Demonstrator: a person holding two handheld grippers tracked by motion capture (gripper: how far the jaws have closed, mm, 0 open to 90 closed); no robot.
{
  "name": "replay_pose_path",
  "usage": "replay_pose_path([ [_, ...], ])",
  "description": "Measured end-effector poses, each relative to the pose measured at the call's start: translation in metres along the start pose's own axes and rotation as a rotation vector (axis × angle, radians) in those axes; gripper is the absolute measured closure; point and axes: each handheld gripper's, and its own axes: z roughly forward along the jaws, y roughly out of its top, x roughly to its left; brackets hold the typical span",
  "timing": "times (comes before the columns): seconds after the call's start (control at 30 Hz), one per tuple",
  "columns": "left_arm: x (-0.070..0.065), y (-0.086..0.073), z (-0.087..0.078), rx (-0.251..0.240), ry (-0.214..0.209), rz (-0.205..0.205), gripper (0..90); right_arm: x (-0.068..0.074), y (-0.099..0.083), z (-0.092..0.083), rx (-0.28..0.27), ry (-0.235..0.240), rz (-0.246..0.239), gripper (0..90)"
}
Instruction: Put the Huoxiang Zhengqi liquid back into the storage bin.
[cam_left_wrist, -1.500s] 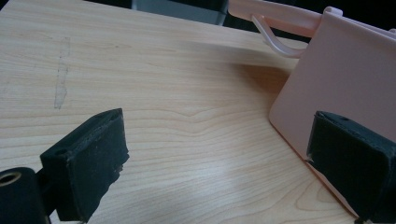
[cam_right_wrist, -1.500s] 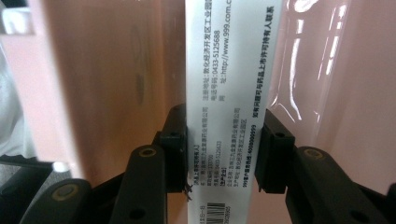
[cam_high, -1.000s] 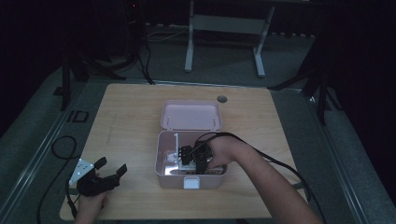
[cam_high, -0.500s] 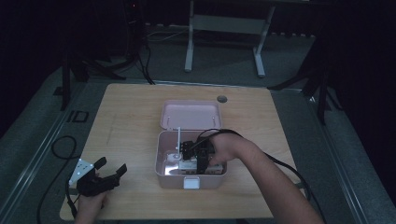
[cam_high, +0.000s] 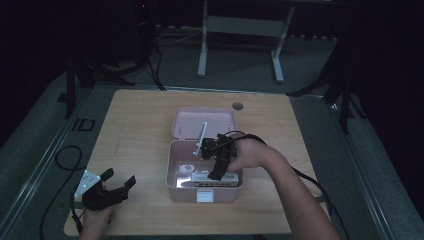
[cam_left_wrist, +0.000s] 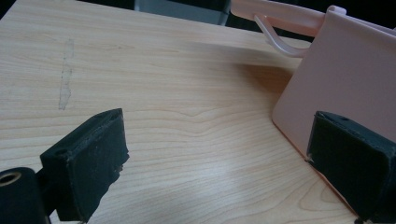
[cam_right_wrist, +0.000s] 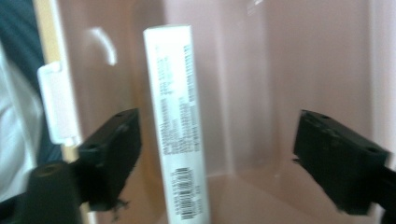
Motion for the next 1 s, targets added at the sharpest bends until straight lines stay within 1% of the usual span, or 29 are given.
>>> replay_pose_path([
  [0.1,0.0,0.0,0.0,0.004,-0.002,0.001,5.2,0.0,-0.006,-0.003,-0.041,-0.038,0.022,11.0],
  [0.13,0.0,0.0,0.0,0.004,-0.002,0.001,5.2,0.0,-0.008,-0.005,-0.053,-0.057,0.033,11.0],
  [0.2,0.0,0.0,0.0,0.002,-0.001,0.0,5.2,-0.001,-0.013,-0.007,-0.083,-0.063,0.058,11.0],
  [0.23,0.0,0.0,0.0,0.002,-0.001,0.0,5.2,-0.001,-0.015,-0.008,-0.096,-0.079,0.062,11.1],
  [0.3,0.0,0.0,0.0,0.002,0.0,0.0,5.2,-0.001,-0.02,-0.01,-0.128,-0.074,0.081,11.1],
  [0.4,0.0,0.0,0.0,0.003,-0.001,-0.001,5.2,0.001,-0.028,-0.011,-0.171,-0.087,0.09,11.2],
  [0.47,0.0,0.0,0.0,0.004,-0.002,-0.001,5.2,0.004,-0.034,-0.013,-0.222,-0.11,0.105,11.4],
  [0.57,0.0,0.0,0.0,0.005,0.0,-0.002,5.2,0.007,-0.043,-0.017,-0.282,-0.134,0.139,11.4],
  [0.63,0.0,0.0,0.0,0.006,0.0,-0.002,5.2,0.009,-0.049,-0.019,-0.327,-0.134,0.157,11.3],
  [0.67,0.0,0.0,0.0,0.006,-0.001,-0.002,5.2,0.01,-0.053,-0.02,-0.344,-0.144,0.171,11.3],
  [0.73,0.0,0.0,0.0,0.004,-0.001,-0.001,5.2,0.011,-0.059,-0.021,-0.383,-0.136,0.19,11.3],
  [0.9,-0.001,0.0,0.0,0.006,0.0,-0.002,5.2,0.013,-0.073,-0.024,-0.456,-0.178,0.241,11.3],
  [1.0,-0.001,0.0,0.001,0.007,0.0,-0.003,5.2,0.012,-0.08,-0.024,-0.482,-0.181,0.276,11.3],
])
